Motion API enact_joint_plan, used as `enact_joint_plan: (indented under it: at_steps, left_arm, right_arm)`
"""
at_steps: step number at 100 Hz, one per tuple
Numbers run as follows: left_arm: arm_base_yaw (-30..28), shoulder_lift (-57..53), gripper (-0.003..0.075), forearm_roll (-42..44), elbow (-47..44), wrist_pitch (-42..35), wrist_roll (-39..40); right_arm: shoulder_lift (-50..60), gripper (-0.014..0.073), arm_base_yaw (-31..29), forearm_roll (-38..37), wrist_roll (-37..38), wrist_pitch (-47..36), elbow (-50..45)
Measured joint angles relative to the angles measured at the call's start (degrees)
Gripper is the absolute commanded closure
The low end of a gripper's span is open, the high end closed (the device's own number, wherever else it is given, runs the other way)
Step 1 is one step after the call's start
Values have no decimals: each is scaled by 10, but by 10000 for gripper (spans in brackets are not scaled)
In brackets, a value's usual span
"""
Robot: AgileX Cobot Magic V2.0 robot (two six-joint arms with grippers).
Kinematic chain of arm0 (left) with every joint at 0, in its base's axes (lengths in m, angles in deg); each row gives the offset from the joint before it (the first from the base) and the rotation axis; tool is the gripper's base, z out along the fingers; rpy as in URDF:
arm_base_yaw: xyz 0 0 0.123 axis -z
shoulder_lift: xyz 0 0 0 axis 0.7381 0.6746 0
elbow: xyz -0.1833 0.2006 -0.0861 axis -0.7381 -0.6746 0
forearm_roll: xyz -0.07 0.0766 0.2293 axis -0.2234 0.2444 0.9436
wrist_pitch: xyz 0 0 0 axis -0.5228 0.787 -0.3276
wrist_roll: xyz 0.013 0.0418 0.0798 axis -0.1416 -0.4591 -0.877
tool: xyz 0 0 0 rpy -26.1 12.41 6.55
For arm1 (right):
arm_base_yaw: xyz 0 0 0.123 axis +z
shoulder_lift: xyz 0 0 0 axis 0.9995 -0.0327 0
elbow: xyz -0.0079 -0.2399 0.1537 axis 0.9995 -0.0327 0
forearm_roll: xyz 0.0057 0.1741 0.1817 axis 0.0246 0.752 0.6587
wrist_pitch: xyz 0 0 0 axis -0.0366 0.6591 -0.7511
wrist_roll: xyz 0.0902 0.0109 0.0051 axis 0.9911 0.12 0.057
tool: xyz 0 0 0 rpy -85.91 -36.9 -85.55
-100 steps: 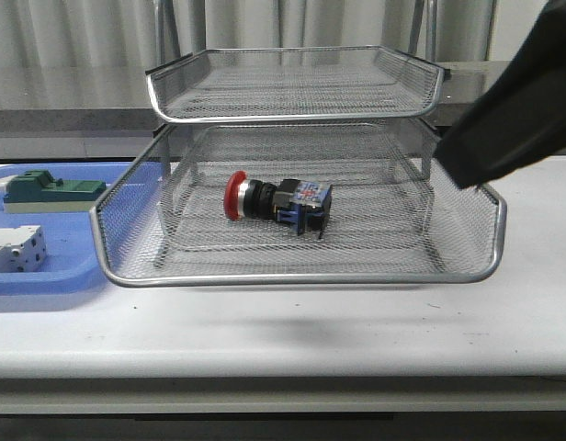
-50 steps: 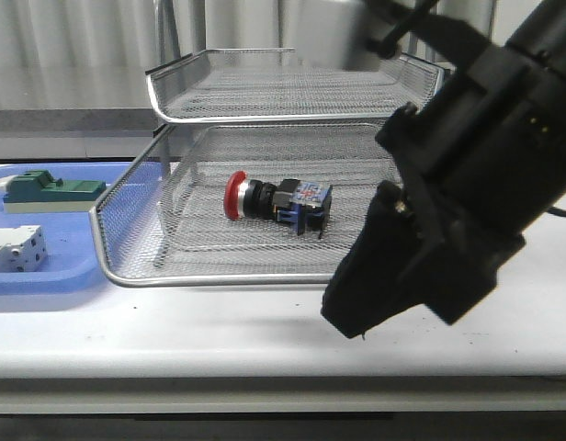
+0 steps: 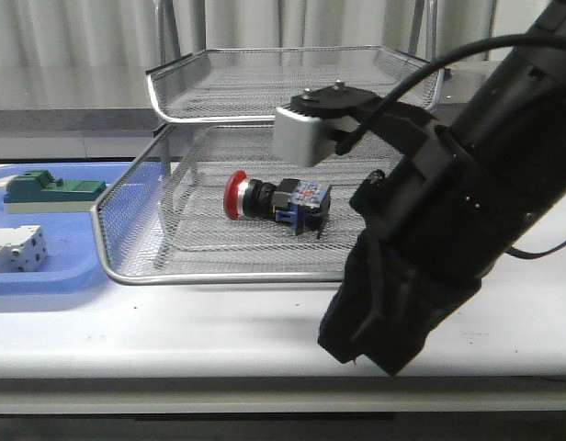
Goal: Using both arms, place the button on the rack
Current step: 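Bring the right gripper to the front rim of the middle tier, then push the middle tier back into the rack with the right gripper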
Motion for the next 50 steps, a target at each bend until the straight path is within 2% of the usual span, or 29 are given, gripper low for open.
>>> enact_joint_plan:
  at_steps: [27,50]
  left_arm:
    - [0,0,740,0,0,0,0]
    - [0,0,740,-1,0,0,0]
  right_arm:
    - [-36,659,-19,-10,-1,-54,38]
    - [-78,659,-65,-18,-1,-42,102]
